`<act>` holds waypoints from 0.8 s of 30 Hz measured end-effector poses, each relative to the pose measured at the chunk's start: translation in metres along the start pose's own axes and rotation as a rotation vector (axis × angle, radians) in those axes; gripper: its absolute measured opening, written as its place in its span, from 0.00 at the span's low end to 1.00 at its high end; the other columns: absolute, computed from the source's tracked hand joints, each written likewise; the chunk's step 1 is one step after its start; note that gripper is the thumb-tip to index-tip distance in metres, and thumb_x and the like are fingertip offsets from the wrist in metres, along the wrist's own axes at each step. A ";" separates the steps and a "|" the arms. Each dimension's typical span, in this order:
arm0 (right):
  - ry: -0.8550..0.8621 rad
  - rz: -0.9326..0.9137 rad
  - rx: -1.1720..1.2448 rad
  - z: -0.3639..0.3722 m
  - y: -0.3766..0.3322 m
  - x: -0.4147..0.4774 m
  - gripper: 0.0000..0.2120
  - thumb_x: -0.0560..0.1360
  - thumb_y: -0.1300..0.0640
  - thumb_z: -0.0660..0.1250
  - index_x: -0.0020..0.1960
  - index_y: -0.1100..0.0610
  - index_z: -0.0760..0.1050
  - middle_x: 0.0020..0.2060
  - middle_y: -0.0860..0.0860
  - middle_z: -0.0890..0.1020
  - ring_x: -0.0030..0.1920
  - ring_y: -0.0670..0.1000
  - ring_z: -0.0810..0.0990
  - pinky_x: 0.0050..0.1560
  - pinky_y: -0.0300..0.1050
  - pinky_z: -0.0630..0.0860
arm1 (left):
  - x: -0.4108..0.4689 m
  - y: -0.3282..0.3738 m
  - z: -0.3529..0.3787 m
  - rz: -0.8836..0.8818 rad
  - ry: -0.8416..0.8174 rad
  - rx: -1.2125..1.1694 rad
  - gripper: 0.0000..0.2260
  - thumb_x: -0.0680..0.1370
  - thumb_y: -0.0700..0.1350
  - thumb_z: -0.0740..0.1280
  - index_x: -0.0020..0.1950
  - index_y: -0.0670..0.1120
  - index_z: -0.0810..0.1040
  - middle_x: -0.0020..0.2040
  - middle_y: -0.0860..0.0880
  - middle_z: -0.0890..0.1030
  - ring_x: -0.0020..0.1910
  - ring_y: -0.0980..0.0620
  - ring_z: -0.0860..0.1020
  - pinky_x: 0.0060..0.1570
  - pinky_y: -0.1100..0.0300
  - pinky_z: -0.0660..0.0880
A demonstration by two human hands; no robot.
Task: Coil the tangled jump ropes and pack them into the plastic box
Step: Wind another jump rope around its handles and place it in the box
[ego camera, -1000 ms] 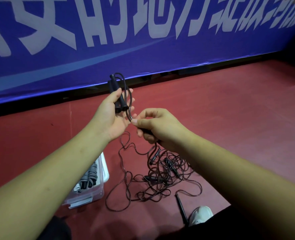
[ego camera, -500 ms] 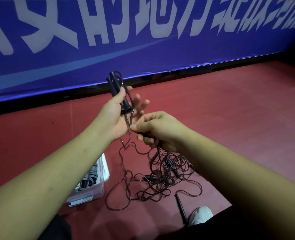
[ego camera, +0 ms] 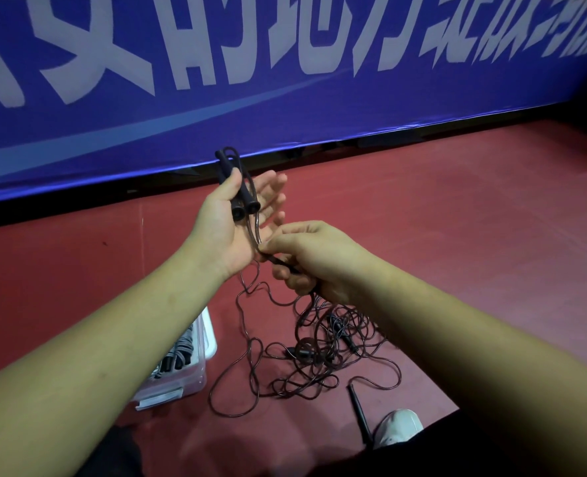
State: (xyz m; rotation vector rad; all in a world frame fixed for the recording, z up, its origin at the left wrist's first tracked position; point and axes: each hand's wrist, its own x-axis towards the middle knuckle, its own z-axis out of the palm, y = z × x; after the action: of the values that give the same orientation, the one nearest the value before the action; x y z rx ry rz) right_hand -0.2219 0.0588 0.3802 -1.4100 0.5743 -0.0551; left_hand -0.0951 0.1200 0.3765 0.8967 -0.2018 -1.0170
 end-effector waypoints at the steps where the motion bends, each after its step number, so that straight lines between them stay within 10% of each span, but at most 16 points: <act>1: -0.010 -0.002 -0.016 -0.001 -0.001 -0.001 0.06 0.79 0.61 0.64 0.44 0.60 0.76 0.25 0.55 0.70 0.20 0.47 0.60 0.23 0.34 0.54 | 0.000 -0.001 0.001 -0.007 0.014 0.006 0.20 0.83 0.57 0.55 0.59 0.44 0.79 0.54 0.46 0.84 0.56 0.46 0.80 0.55 0.54 0.75; 8: -0.020 -0.085 -0.126 0.004 -0.004 -0.003 0.08 0.81 0.60 0.64 0.42 0.59 0.74 0.26 0.54 0.71 0.20 0.49 0.67 0.23 0.37 0.60 | 0.003 0.002 0.002 -0.041 0.015 -0.108 0.14 0.83 0.53 0.60 0.39 0.49 0.68 0.24 0.55 0.64 0.22 0.57 0.67 0.23 0.66 0.66; 12: -0.023 -0.094 -0.335 0.002 -0.005 -0.010 0.04 0.81 0.61 0.64 0.48 0.60 0.74 0.28 0.51 0.71 0.31 0.56 0.82 0.29 0.39 0.70 | 0.016 0.017 -0.015 0.046 0.039 -0.003 0.15 0.84 0.49 0.59 0.38 0.49 0.65 0.23 0.54 0.61 0.20 0.58 0.61 0.21 0.66 0.62; 24: -0.031 -0.179 -0.663 -0.030 -0.031 -0.025 0.06 0.78 0.58 0.69 0.45 0.60 0.80 0.20 0.45 0.70 0.23 0.46 0.70 0.28 0.36 0.67 | 0.025 0.026 -0.051 0.185 0.276 0.757 0.09 0.82 0.42 0.63 0.44 0.48 0.65 0.26 0.52 0.67 0.23 0.54 0.70 0.24 0.63 0.72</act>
State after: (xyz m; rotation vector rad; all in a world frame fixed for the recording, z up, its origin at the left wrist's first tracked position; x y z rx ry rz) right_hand -0.2463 0.0351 0.4162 -2.1013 0.4545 0.0182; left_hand -0.0376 0.1337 0.3564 1.6582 -0.4411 -0.6246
